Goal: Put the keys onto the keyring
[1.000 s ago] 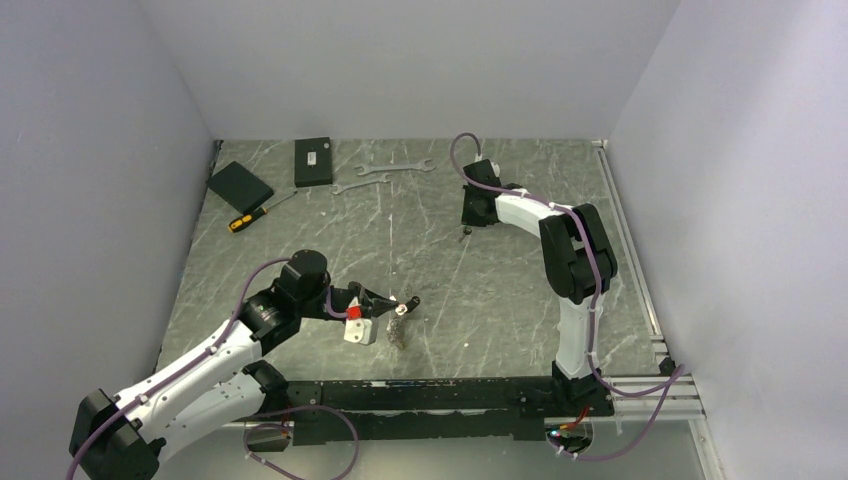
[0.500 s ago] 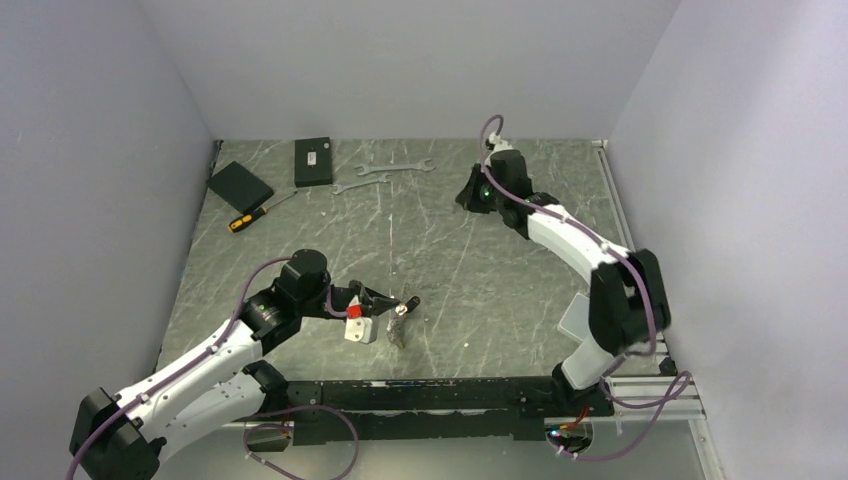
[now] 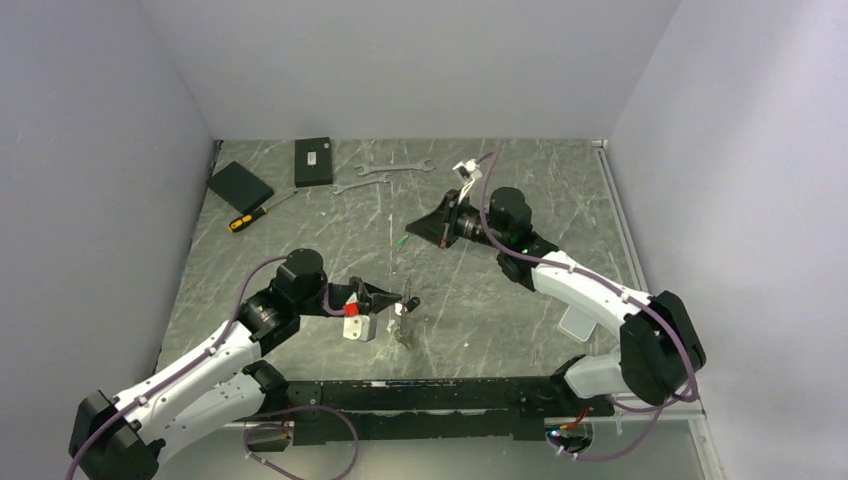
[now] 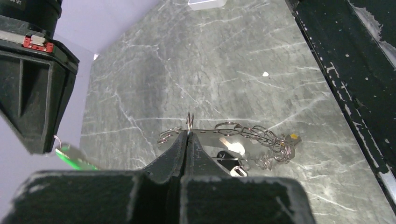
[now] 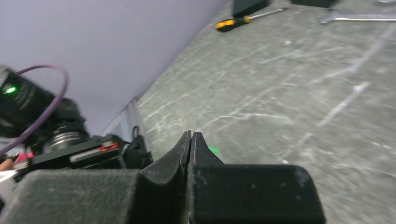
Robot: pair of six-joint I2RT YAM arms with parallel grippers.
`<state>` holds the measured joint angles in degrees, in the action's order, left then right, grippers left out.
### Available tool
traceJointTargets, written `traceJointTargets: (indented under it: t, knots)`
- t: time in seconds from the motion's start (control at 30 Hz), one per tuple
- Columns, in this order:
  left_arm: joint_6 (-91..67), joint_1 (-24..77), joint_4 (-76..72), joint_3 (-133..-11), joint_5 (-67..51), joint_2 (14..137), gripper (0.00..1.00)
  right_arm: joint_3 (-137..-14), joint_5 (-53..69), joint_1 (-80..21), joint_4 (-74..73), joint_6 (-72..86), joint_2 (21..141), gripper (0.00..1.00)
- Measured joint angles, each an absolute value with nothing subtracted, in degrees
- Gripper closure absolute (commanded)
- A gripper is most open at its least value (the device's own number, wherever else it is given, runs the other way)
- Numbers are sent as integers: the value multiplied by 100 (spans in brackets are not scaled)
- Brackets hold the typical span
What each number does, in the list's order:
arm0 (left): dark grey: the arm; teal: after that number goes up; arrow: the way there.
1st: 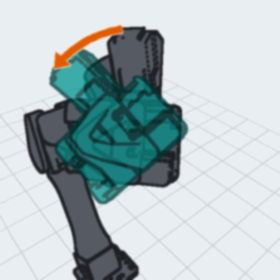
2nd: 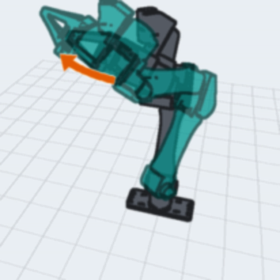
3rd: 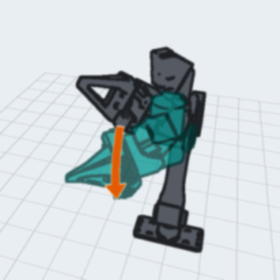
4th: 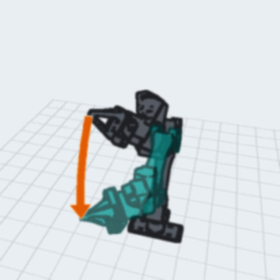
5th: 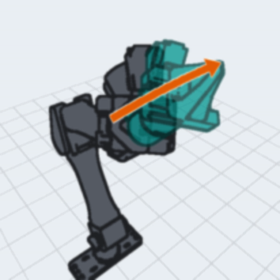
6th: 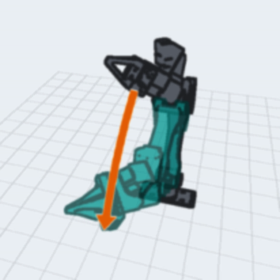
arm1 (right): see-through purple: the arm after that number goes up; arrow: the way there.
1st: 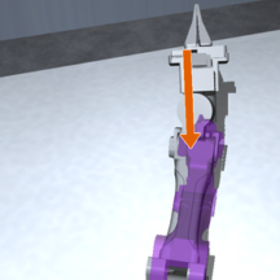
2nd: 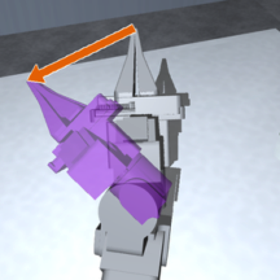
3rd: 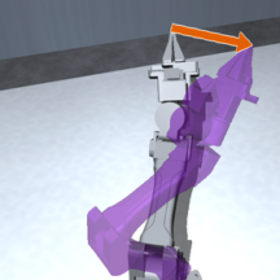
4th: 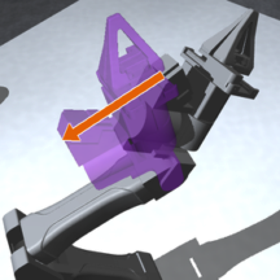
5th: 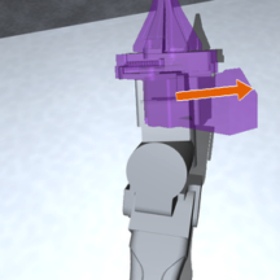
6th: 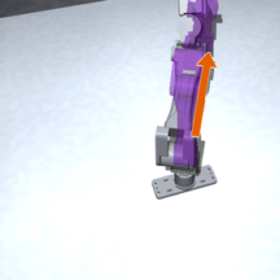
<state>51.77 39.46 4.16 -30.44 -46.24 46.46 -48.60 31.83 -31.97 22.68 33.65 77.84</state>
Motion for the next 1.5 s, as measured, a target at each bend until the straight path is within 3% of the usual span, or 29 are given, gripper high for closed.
traceJointTargets:
  t: [0.2,0.53,0.73,1.5]
  knots:
    - [5063,3946,239,-3044,-4517,4615,100,-4737,2753,-4056,2622,3636,7371,100]
    - [4899,3946,143,-3044,-4257,4737,100,-4464,1131,-4665,2235,4060,6812,100]
    - [4899,3946,158,-3044,-4285,4823,100,-3726,1046,-4593,2324,4923,6768,100]
    - [5057,3946,99,-3055,-3426,5041,100,-4150,32,-5446,1114,4842,6803,100]
